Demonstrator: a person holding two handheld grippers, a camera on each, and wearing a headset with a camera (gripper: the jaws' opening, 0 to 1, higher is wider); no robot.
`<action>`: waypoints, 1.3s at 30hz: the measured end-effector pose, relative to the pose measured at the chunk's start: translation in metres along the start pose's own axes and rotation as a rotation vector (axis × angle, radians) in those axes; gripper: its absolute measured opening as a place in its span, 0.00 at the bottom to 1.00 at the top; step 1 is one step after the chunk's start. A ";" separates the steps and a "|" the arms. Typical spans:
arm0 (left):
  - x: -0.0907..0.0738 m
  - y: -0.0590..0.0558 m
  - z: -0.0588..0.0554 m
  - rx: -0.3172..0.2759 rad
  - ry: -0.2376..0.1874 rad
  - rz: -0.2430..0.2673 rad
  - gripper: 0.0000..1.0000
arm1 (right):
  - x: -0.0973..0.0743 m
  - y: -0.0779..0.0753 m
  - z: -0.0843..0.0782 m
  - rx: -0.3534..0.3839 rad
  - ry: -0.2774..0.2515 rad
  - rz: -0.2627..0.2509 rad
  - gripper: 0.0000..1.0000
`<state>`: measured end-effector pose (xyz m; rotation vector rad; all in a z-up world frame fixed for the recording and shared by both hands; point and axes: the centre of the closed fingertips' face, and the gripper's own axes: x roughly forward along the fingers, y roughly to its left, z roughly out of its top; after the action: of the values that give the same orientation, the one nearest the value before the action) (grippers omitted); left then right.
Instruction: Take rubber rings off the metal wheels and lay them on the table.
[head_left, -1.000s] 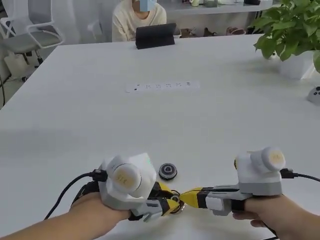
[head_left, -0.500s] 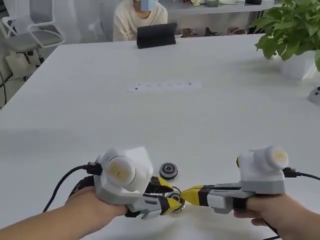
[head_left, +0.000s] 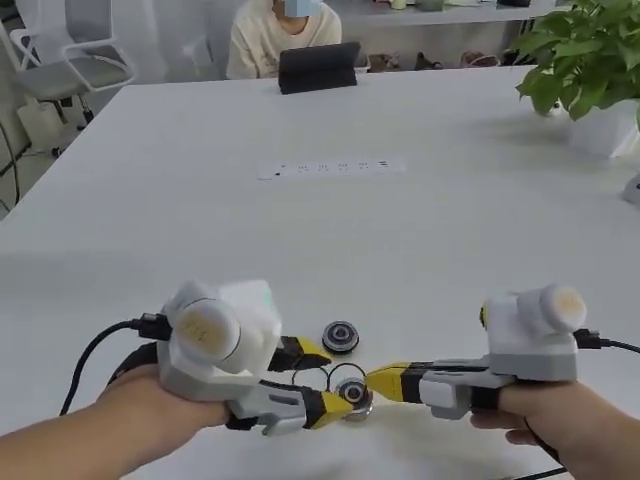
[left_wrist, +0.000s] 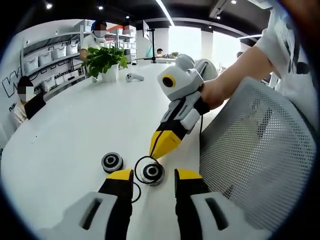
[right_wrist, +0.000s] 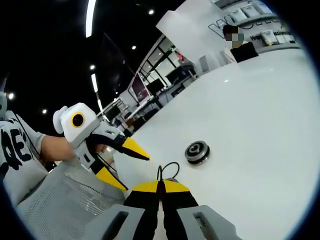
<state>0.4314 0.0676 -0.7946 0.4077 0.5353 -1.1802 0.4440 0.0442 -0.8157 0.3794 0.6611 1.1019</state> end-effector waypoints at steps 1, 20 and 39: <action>-0.003 0.001 0.001 -0.001 -0.005 0.006 0.31 | 0.000 0.000 0.001 0.000 0.000 0.002 0.00; -0.039 0.014 -0.003 -0.042 -0.038 0.072 0.47 | 0.016 0.010 0.018 -0.036 0.019 0.037 0.00; -0.072 0.026 -0.011 -0.089 -0.059 0.136 0.54 | 0.041 0.016 0.014 -0.101 0.123 0.067 0.00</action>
<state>0.4341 0.1368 -0.7602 0.3269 0.4991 -1.0305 0.4541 0.0888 -0.8076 0.2501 0.7018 1.2245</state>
